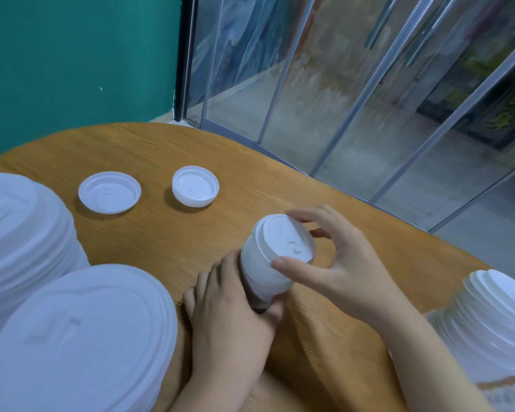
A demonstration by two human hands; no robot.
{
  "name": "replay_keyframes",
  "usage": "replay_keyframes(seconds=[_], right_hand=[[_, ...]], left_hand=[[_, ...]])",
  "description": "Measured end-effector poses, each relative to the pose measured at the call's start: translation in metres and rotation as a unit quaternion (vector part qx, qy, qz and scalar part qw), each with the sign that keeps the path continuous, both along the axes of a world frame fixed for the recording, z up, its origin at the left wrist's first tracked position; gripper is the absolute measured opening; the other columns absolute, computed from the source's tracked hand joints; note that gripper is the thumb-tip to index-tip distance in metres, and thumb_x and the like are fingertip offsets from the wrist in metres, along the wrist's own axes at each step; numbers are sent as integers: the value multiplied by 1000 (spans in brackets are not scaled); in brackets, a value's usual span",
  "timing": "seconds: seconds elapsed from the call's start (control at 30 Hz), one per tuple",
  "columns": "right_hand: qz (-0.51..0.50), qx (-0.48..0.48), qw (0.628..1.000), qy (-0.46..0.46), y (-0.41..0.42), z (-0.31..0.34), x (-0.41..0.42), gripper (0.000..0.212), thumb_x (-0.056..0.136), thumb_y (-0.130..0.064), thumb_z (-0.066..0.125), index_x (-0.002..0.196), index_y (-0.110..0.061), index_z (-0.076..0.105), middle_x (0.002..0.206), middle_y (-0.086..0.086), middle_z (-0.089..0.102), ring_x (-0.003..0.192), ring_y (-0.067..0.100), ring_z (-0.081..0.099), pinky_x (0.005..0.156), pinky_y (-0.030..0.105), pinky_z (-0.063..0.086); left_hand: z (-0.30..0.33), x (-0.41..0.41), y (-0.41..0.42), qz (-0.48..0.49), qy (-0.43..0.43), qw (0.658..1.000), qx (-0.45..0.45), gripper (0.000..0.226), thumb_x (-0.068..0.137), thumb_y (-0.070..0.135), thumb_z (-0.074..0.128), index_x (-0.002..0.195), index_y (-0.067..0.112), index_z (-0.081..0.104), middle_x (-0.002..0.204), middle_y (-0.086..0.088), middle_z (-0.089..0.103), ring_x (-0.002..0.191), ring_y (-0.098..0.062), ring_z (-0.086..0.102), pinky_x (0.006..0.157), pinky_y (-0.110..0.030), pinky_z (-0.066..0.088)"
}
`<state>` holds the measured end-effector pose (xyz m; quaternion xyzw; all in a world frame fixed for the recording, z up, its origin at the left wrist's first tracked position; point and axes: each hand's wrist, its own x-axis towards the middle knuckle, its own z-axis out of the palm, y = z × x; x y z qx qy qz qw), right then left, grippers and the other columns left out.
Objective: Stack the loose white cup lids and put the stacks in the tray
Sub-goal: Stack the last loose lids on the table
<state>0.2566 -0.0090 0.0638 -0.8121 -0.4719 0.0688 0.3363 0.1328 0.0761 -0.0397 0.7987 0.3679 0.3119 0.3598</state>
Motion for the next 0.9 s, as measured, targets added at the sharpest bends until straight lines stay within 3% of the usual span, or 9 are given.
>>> replay_keyframes(seconds=[0.2, 0.37, 0.63, 0.73, 0.8, 0.9], right_hand=[[-3, -9, 1000, 0, -1, -12, -8, 66, 71, -63, 82, 128, -35, 63, 123, -23, 59, 124, 4, 55, 99, 21, 43], [-6, -29, 1000, -9, -1, -17, -7, 66, 74, -55, 85, 131, -31, 62, 125, -24, 57, 125, 2, 53, 97, 15, 41], [-12, -54, 998, 20, 4, -18, -7, 62, 70, -54, 88, 123, -41, 57, 122, -27, 56, 122, -2, 50, 97, 23, 46], [-11, -66, 997, 46, 4, -12, -4, 62, 67, -52, 90, 118, -44, 57, 121, -29, 56, 120, -3, 52, 98, 24, 47], [-4, -92, 994, 58, 2, -6, 0, 66, 64, -58, 89, 121, -47, 56, 121, -30, 56, 120, -6, 51, 98, 24, 47], [9, -132, 989, 60, 3, 6, 3, 83, 60, -81, 74, 133, -49, 51, 126, -30, 56, 121, -10, 51, 98, 21, 47]], left_hand=[[2, -1, 0, 2, 0, 1000, -8, 67, 62, 66, 58, 121, 34, 51, 109, 16, 66, 105, -18, 54, 85, -28, 20], [3, -2, 3, -9, 37, 999, -27, 74, 63, 59, 77, 129, 39, 50, 119, 18, 64, 115, -15, 52, 96, -32, 24], [2, 0, 2, -12, 32, 999, -39, 89, 57, 61, 71, 140, 43, 45, 128, 22, 62, 124, -10, 50, 98, -29, 22], [5, 0, 3, -15, 10, 999, -47, 85, 61, 60, 71, 140, 48, 43, 129, 27, 59, 128, -4, 46, 101, -25, 17], [6, -1, 4, -15, -3, 999, -45, 80, 64, 60, 74, 138, 50, 44, 126, 28, 61, 126, -2, 45, 100, -21, 14], [9, -1, 5, -2, -9, 999, -40, 72, 62, 68, 72, 128, 48, 52, 111, 25, 66, 116, -6, 53, 92, -20, 17]])
